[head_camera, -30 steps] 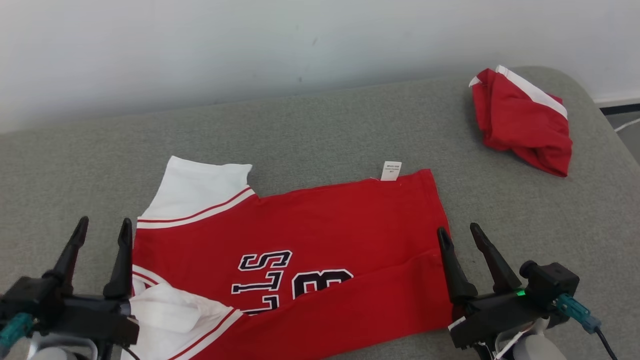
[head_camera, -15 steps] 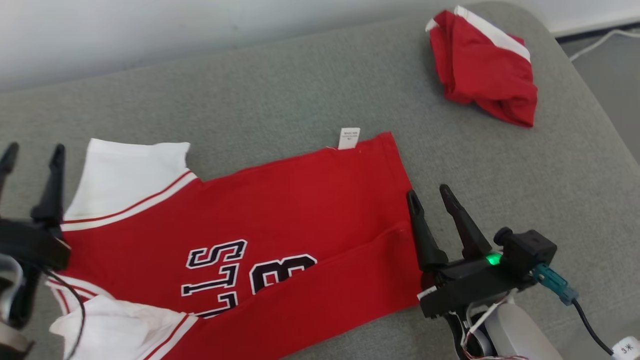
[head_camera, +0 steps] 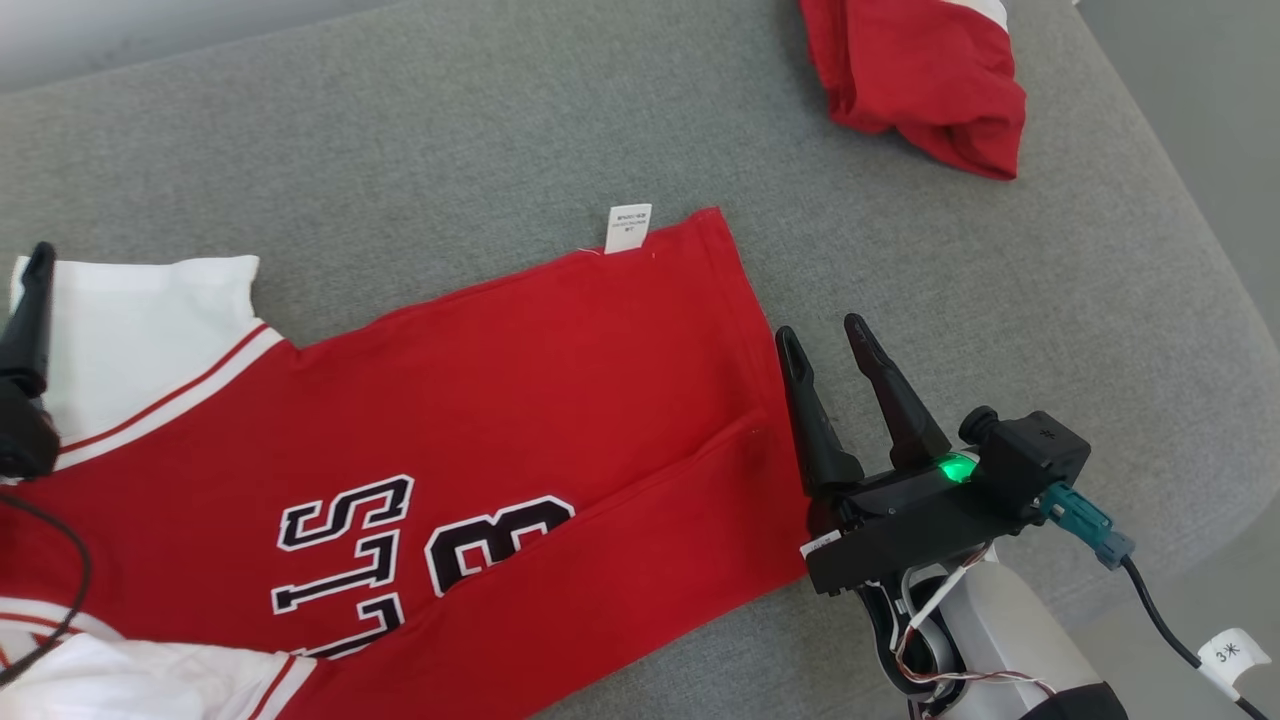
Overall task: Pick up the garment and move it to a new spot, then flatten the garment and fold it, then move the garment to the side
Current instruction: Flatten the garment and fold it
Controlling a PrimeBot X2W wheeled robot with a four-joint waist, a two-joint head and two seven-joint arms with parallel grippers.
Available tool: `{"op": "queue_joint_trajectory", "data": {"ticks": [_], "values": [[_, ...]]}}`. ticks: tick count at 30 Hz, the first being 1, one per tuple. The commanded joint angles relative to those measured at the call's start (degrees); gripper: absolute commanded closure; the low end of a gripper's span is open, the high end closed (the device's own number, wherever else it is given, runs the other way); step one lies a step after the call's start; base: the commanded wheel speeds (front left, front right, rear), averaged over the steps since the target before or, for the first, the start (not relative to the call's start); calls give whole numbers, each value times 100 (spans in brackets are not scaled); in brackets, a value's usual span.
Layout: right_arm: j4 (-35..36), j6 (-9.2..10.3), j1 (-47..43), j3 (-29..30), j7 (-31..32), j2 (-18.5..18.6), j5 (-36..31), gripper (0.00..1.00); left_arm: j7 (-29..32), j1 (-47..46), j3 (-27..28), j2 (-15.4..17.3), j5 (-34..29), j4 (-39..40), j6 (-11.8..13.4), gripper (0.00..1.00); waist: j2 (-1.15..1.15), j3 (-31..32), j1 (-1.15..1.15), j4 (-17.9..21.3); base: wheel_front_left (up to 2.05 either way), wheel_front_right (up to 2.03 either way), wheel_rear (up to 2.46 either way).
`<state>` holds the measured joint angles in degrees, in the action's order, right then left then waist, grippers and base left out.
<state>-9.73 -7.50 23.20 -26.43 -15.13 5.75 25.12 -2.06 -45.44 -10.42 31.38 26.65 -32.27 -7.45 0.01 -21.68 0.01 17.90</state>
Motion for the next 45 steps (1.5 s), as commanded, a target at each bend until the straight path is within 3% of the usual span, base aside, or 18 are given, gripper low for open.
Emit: {"op": "queue_joint_trajectory", "data": {"ticks": [1, 13, 14, 16, 23, 30, 45], "values": [[4, 1, 45, -10, -7, -25, -30, 0, -10, -46, -10, 62, 36, -62, 0, 0, -1, -104, -1, 103, 0, 0, 0], [9, 1, 90, 23, -7, -81, -49, 0, -32, -451, -454, 253, 266, -1062, 0, 0, -1, -321, -1, 220, 0, 0, 0], [5, 1, 94, 27, -7, -85, -57, 0, -60, -473, -498, 243, 288, -1101, 0, 40, -1, -327, -1, 216, 0, 0, 0], [-22, 1, 113, 22, -7, -89, -75, 0, -141, -549, -614, 190, 348, -1169, 0, 100, -1, -324, -1, 187, 0, 0, 0], [-264, 1, 315, -9, -7, 22, -90, 0, -325, -689, -925, 144, 522, -1184, -1, 100, -1, -233, -1, 57, 0, 0, 0], [-1289, 1, 1190, -62, 158, 105, 89, 0, -558, -762, -1201, 167, 677, -1131, -1, 100, -1, -133, -1, -72, 0, 0, 0], [-3580, 1, 2922, -344, 662, -107, 454, 0, -813, -964, -1592, 115, 864, -902, -1, 100, -1, -282, -1, -408, 0, 0, 0]]}}
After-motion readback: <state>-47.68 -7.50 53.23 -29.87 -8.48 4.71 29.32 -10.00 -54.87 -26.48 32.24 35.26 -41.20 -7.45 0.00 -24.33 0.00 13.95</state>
